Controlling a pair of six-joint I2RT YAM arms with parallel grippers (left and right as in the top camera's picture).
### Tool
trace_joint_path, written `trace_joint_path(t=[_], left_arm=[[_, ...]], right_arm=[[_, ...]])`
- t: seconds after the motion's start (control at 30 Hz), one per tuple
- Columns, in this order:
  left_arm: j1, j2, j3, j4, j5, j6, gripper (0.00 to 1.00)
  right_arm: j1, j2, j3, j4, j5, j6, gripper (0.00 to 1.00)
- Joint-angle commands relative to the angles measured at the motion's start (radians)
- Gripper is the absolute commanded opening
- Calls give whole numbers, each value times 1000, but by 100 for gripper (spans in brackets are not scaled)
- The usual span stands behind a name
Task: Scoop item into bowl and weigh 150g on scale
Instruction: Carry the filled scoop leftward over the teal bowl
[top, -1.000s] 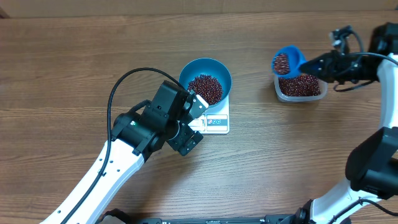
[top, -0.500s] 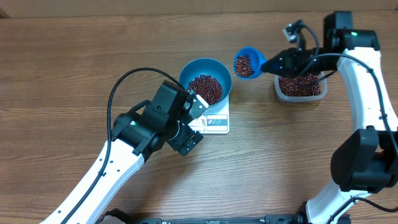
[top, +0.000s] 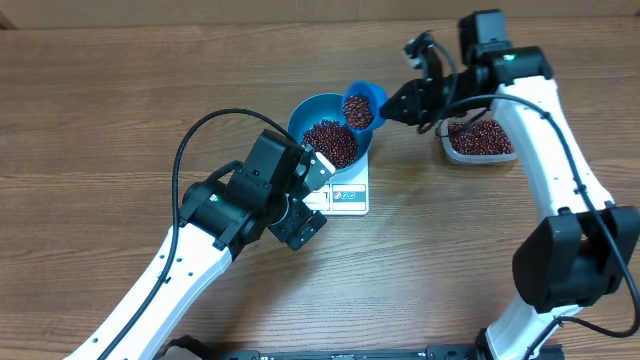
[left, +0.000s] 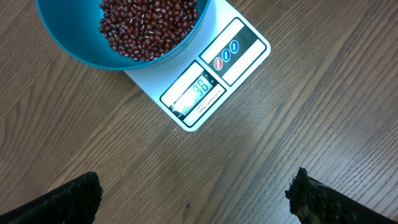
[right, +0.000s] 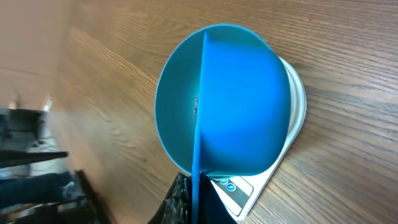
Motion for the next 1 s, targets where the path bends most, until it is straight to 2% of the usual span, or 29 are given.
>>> trace_joint_path(t=[0.0,0.3,0.73,0.97], left_arm=[[5,-4,-7,4,15,16,100],[5,-4,-7,4,15,16,100],[5,-4,-7,4,15,15,100],[5,-4,-7,4,15,16,99]], right_arm=[[34,-39,33,14,115,42,4],[134,-39,33,9,315,56,4],[201,-39,33,38,323,40,4],[244,-39,33,48,404,37,4]])
